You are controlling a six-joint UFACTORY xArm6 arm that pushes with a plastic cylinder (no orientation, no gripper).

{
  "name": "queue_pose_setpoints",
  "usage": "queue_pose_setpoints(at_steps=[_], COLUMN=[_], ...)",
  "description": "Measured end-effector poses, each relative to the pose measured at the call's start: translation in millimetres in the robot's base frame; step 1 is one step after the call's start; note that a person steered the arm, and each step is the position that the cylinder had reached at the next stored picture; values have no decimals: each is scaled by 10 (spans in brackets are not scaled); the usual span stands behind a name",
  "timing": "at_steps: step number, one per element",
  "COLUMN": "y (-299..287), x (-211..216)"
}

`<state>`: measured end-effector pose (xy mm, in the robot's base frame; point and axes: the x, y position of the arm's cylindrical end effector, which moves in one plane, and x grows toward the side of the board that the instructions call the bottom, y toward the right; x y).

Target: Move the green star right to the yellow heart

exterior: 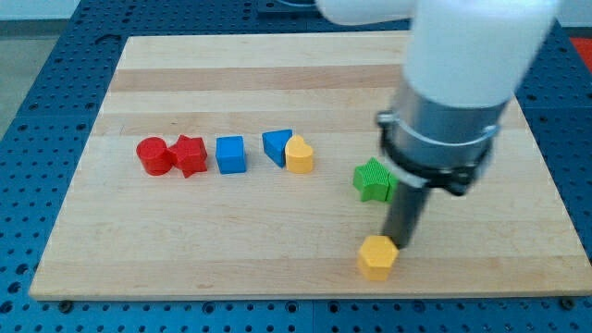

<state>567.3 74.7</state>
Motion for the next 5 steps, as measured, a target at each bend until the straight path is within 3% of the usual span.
queue_pose_setpoints(at_steps=[1, 2, 4, 5], y=[-188, -7, 131, 134], x=[-316, -607, -648, -868])
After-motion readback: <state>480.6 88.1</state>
